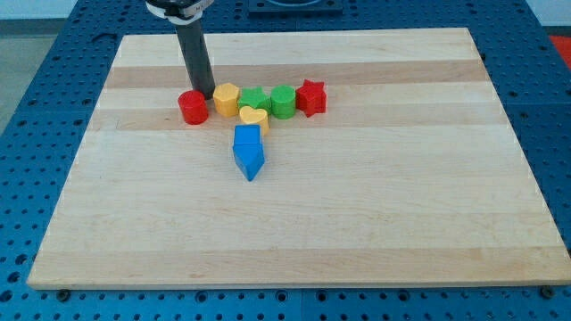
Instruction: Move red circle a bit up and right
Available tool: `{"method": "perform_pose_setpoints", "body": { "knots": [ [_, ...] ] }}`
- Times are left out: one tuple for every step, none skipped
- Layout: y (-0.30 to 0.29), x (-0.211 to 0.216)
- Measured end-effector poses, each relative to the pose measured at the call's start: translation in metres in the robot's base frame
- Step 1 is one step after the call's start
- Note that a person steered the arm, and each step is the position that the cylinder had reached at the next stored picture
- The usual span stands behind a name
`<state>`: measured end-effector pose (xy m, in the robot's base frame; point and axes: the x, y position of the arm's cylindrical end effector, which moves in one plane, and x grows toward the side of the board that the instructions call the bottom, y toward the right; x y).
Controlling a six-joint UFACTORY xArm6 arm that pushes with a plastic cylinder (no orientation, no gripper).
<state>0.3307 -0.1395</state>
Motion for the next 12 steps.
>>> {"method": "perform_pose_setpoints", "body": {
  "knots": [
    [-0.004,-0.025],
    [-0.022,-0.027],
    [-0.056,-0.01],
    [-0.068,0.023],
    [-0.071,0.037],
    [-0.078,0.038],
    [-0.078,0.038],
    [-0.078,0.063],
    [-0.071,0.092],
    [-0.032,0.094],
    [0.003,0.089],
    [0.016,0.081]
  ]
}}
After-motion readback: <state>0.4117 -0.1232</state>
